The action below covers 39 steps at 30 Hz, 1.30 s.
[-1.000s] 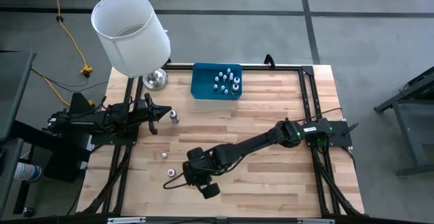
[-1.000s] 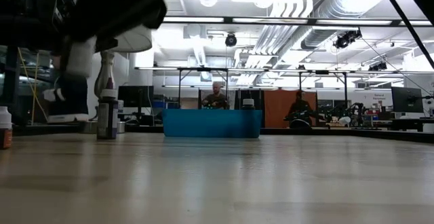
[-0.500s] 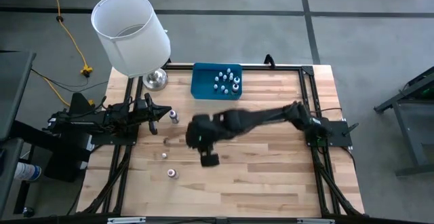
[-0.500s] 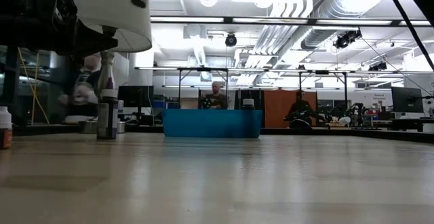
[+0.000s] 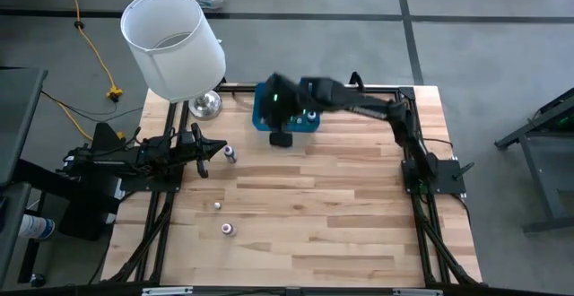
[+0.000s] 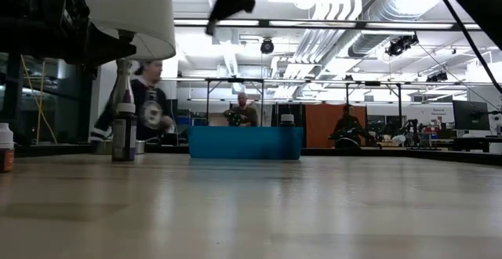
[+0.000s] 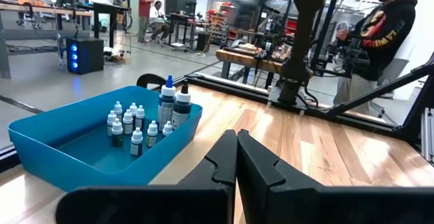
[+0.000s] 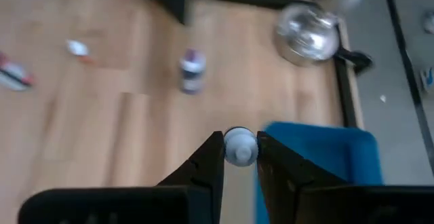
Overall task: Pick & Place food coloring
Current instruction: Put the small black food coloring bottle into the blue bin
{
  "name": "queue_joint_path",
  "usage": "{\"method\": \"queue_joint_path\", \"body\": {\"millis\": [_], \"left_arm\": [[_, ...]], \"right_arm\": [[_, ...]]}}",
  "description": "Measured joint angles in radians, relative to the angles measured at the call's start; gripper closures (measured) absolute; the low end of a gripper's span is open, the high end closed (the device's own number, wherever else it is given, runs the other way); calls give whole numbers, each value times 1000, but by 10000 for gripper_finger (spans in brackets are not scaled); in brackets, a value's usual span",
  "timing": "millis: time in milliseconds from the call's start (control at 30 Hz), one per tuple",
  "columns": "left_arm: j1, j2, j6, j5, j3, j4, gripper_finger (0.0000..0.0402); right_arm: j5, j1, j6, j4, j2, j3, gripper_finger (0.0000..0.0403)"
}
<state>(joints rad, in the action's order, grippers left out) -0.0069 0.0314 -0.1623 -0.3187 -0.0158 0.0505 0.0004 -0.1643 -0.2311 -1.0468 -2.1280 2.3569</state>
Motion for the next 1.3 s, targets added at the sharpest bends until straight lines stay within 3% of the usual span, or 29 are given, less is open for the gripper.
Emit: {"method": "queue_joint_path", "body": {"millis": [333,567,1000,1300], "left_arm": [[0,0,0,0,0,0,401],[0,0,0,0,0,0,401],[0,0,0,0,0,0,401],[0,0,0,0,0,0,401]], "right_arm": [[-37,-240,-40,-7,-2,-58,333],[-37,-339,-25,60,-2,-172,332],[-52,-390,426,320,-2,-438,332],[-31,-404,496,330,-2,-522,332]]}}
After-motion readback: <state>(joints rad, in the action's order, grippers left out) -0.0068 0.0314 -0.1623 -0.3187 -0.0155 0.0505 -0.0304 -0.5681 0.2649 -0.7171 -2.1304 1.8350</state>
